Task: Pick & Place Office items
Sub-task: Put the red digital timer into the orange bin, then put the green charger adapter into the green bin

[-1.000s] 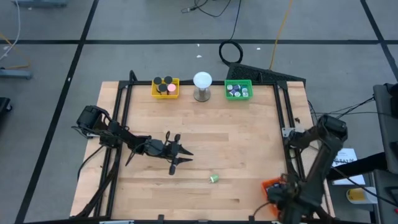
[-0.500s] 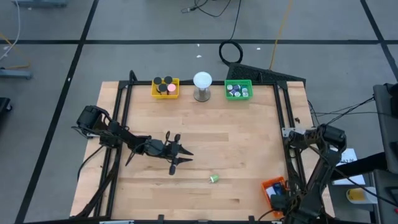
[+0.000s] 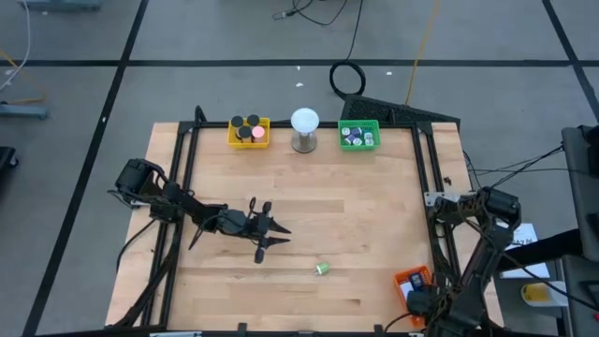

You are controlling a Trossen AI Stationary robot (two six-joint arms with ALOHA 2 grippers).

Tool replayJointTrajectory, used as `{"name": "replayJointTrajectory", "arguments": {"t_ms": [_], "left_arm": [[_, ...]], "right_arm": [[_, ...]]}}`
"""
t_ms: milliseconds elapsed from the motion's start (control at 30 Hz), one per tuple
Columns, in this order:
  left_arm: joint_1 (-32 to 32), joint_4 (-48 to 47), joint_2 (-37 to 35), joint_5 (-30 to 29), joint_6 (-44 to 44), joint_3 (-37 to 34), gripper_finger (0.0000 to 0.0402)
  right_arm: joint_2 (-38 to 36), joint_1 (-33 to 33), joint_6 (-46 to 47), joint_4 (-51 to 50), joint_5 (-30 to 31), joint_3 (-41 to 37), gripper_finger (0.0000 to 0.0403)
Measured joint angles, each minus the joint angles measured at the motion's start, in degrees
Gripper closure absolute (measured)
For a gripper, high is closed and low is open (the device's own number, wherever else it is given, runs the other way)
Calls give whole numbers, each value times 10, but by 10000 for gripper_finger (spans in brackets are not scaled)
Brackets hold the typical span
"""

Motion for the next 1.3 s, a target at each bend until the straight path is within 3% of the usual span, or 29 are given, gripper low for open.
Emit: {"name": "replayJointTrajectory", "arguments": {"t_ms": [133, 300, 367, 467, 533, 633, 800, 900, 1100, 1300], "left_arm": [[0, 0, 0, 0, 0, 0, 293], [0, 0, 0, 0, 0, 0, 293], [0, 0, 0, 0, 2, 0, 293], [0, 0, 0, 0, -1, 0, 293], [0, 0, 0, 0, 0, 0, 293], [0, 0, 0, 0, 0, 0, 293], [0, 0, 0, 0, 0, 0, 293], [0, 2, 0, 0, -2, 0, 293], [0, 1, 0, 0, -46, 0, 293], [4, 1, 0, -2, -100, 1, 293]], "right_arm": [[-1, -9, 7, 20, 1, 0, 222], [-12, -25, 8, 44, 28, 0, 293], [-19, -34, -4, 45, 77, 0, 331], [-25, -53, -60, 53, 196, 0, 387], [-25, -71, -114, 66, 271, 0, 395], [-25, -111, -193, 111, 329, -10, 384], [-25, -211, -339, 185, 328, -20, 378], [-25, -284, -438, 236, 288, -20, 360], [-5, -388, -604, 339, 210, -20, 277], [21, -412, -667, 350, 191, -20, 196]]}}
